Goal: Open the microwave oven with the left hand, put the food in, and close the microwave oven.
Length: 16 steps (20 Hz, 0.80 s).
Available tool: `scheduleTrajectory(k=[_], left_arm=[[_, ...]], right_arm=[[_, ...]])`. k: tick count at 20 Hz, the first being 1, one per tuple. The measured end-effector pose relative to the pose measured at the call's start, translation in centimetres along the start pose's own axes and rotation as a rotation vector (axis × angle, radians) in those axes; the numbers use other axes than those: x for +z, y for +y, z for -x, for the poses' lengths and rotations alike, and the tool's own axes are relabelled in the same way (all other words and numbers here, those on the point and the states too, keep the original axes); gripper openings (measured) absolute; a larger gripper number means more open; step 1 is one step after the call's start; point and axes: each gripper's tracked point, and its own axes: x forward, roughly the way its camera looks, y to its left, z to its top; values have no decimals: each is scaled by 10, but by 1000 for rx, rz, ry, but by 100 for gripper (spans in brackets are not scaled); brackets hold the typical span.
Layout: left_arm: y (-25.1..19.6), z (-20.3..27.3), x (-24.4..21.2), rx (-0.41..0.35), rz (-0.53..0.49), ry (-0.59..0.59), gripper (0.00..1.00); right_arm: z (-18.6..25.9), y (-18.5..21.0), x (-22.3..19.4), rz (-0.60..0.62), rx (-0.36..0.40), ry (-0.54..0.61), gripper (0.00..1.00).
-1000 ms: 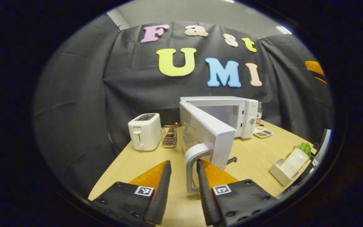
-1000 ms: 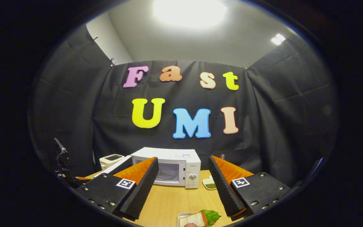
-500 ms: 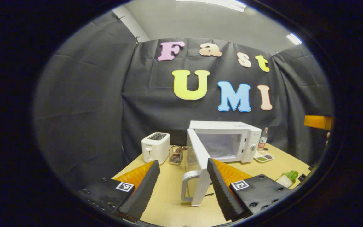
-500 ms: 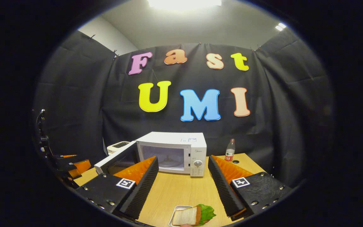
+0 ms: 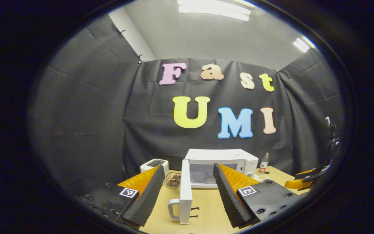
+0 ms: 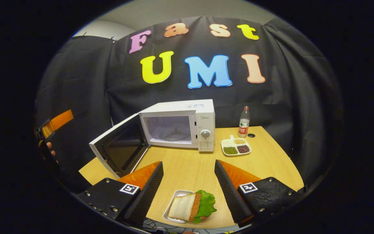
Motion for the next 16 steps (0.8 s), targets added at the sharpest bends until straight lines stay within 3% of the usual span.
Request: scheduleTrajectory(k=[5,6,16], left_arm=[[-14,2,11,23,-27,-16,94],[-16,2,8,27,-26,-15,98],[-27,16,-1,117,-41,9,98]], right_arm=[[-14,-16,-44,-68,38,153,96],[-16,-18,-51,-92,52,180,96],[-24,-18,-119,-303,188,474,98]])
